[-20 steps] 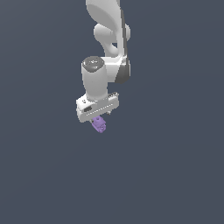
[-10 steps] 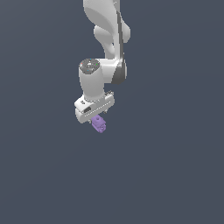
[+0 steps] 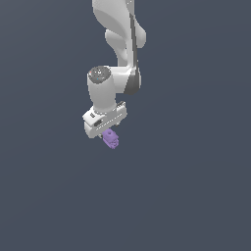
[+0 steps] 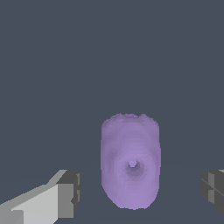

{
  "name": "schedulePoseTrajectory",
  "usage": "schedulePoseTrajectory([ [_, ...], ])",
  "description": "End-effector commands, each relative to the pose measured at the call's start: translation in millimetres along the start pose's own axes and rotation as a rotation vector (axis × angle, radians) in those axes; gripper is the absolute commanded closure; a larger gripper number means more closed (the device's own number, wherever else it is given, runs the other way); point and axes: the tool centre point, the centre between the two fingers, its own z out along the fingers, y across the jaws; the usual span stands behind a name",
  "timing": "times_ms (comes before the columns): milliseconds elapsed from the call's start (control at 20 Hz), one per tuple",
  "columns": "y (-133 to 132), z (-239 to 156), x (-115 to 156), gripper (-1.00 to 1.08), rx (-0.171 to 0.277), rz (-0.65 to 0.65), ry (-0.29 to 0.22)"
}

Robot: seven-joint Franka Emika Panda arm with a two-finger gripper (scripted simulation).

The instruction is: Pick up the object and move it to a goal position.

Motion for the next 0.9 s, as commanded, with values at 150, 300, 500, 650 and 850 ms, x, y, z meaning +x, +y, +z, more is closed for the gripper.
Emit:
schedulePoseTrajectory([
  [150, -0.3, 11.6, -0.4, -0.92, 0.000, -0.001, 0.000],
  [300, -0.8, 26.4, -0.8, -0.92, 0.000, -0.002, 0.000],
  [500, -1.0, 43.1, -1.0, -0.92, 0.000, -0.004, 0.000],
  [650, -0.6, 48.9, -0.6, -0.92, 0.000, -0.004, 0.000],
  [850, -0.4, 49.9, -0.5, 1.08, 0.000, -0.004, 0.000],
])
